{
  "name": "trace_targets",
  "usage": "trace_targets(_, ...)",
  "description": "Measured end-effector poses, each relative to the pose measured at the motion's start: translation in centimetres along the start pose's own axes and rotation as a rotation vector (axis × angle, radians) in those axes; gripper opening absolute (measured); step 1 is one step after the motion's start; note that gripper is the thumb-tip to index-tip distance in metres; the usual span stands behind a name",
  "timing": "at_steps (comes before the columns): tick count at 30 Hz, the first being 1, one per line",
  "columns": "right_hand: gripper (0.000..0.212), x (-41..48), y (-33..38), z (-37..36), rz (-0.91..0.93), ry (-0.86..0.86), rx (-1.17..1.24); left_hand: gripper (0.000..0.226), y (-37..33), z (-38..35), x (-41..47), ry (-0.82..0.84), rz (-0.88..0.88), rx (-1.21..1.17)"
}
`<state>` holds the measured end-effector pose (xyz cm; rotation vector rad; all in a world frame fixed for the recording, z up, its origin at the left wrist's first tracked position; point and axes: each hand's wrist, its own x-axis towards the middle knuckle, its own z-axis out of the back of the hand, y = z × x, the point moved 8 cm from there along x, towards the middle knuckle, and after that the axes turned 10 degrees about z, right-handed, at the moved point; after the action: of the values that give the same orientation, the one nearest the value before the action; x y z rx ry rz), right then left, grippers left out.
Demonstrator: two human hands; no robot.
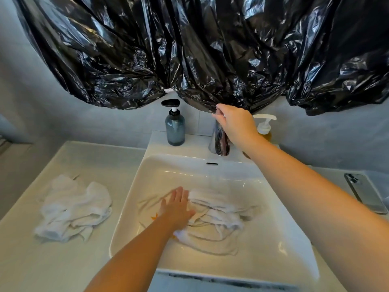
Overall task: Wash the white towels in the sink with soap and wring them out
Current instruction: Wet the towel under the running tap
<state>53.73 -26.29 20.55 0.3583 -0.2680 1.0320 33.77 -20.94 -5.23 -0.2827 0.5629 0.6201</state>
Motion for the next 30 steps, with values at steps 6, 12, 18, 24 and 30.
trace_targets(6, 0.048, -3.9, -3.2, -2.7, -0.335, -0.099, 0.433, 0.073, 0.2, -0.1, 0.0, 0.0, -0.01, 0.025)
trace_targets(12, 0.022, -15.0, -3.7, -8.3, -0.645, -0.328, 0.83, 0.073, 0.2, -0.4, 0.3, -0.021, -0.013, 0.043)
trace_targets(18, 0.02, -16.2, 1.0, -17.0, -1.265, -0.104, 1.661, 0.072, 0.1, -0.5, 0.2, -0.037, -0.015, 0.071)
trace_targets(24, 0.016, -14.2, 1.9, -17.5, -1.22, -0.024, 1.448, 0.07, 0.3, 0.0, 0.0, -0.142, -0.016, 0.063)
trace_targets(30, 0.021, -16.4, -1.0, -15.6, -0.747, 0.191, 0.814, 0.035, -1.5, 5.2, -0.6, -0.378, -0.036, -0.322)
